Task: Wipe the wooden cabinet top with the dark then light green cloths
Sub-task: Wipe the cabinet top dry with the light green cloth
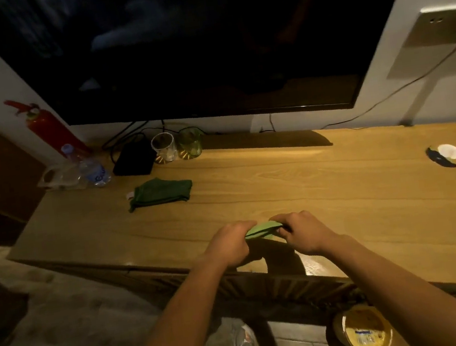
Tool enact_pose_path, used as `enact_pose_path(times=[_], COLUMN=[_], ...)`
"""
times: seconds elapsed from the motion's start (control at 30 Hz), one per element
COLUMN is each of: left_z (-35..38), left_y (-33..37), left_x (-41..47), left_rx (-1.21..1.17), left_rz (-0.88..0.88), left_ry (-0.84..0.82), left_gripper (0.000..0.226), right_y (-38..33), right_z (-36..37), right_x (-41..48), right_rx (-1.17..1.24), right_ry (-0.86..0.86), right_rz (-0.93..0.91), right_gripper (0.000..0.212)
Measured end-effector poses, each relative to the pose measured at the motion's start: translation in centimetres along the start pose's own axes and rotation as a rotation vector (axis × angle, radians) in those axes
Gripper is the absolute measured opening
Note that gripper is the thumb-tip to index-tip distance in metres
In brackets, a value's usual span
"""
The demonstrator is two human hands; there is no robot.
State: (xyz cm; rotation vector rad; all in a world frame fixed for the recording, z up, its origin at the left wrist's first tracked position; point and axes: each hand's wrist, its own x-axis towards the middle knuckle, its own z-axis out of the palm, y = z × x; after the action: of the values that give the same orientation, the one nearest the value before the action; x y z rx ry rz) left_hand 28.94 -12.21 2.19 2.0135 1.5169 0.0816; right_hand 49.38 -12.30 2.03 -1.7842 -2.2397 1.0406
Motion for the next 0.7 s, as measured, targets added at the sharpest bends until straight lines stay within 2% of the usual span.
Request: enact_pose_path(times=[0.17,0.33,0.43,0.57,0.63,0.7], left_z=[-5.5,-10.0,-9.8,-6.1,-4.1,-2.5], left_y=[-10.4,-21.7,-27.3,-32.3,-32.7,-32.4], left_x=[-2.0,-2.5,-2.3,-0.2,1.4,3.0], left_rx=[-0.052,-0.121,-0.136,-0.142,-0.143,-0.148], left_rz=[-0.131,-0.344,-0.437,-0.472,-0.465,-0.461], left_ry=[0.07,0.293,0.393,0.318,0.253,0.257], left_gripper=[0.054,0.064,0.073,0.083,0.084,0.087], right_y=[-9.4,-19.3,-22.9,-22.8,-20.7,-18.3], right_z=[2.9,7.0,10.3,14.1,15.1,15.4], right_x=[8.9,19.9,26.0,31.3,32.4,32.4], right_rx=[-0.047,-0.112,-0.195,-0.417,-0.506,-0.504], right_ry=[-0.092,-0.065,-0.082,-0.173,-0.223,-0.235], right_rz=[-0.166,-0.388,-0.514,-0.625,-0.619,-0.597], right_gripper=[0.031,0.035,0.045,0.046,0.044,0.046])
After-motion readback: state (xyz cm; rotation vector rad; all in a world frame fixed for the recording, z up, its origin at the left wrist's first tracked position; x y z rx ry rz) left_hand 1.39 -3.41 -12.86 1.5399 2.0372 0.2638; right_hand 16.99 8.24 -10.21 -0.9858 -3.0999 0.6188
